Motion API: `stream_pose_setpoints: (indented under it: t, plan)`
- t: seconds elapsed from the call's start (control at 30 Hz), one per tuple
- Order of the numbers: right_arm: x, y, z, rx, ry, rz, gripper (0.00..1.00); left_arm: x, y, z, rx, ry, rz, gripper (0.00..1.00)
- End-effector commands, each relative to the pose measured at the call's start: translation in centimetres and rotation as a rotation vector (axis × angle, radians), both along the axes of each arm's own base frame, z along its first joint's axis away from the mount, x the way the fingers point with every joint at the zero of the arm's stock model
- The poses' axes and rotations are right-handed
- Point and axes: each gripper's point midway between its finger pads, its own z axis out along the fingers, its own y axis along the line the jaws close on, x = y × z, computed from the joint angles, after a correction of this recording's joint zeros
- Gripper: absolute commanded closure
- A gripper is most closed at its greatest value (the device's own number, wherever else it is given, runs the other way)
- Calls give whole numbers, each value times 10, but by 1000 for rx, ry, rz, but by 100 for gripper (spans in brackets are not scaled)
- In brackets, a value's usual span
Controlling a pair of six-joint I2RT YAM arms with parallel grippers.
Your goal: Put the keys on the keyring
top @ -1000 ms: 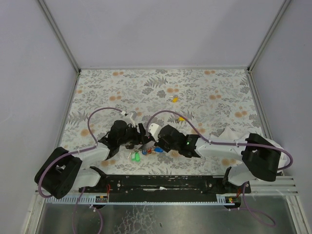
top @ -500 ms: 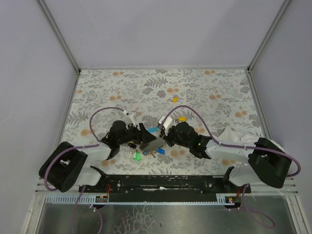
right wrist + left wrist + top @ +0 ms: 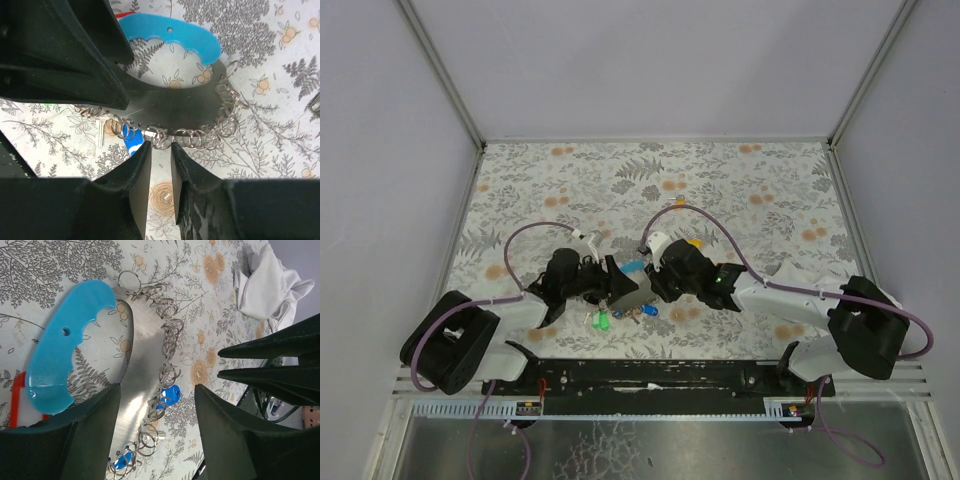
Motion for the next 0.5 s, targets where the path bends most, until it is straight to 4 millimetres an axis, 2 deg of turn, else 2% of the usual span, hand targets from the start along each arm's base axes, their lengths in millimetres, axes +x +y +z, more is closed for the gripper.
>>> stream_pose_setpoints:
  t: [0.0, 0.1, 0.23, 0.47]
  plan:
    - [-12, -17, -11, -94, 141, -92, 71, 9, 6, 2, 48, -57, 9, 40]
    - [-11, -21, -17, -105, 177, -114, 71, 8, 4, -1, 58, -62, -14, 40]
    - [-9, -13, -21, -105, 246, -104, 71, 8, 2, -6, 74, -69, -46, 40]
    - [11, -11, -26, -72, 258, -151, 71, 7, 4, -18, 118, -65, -70, 40]
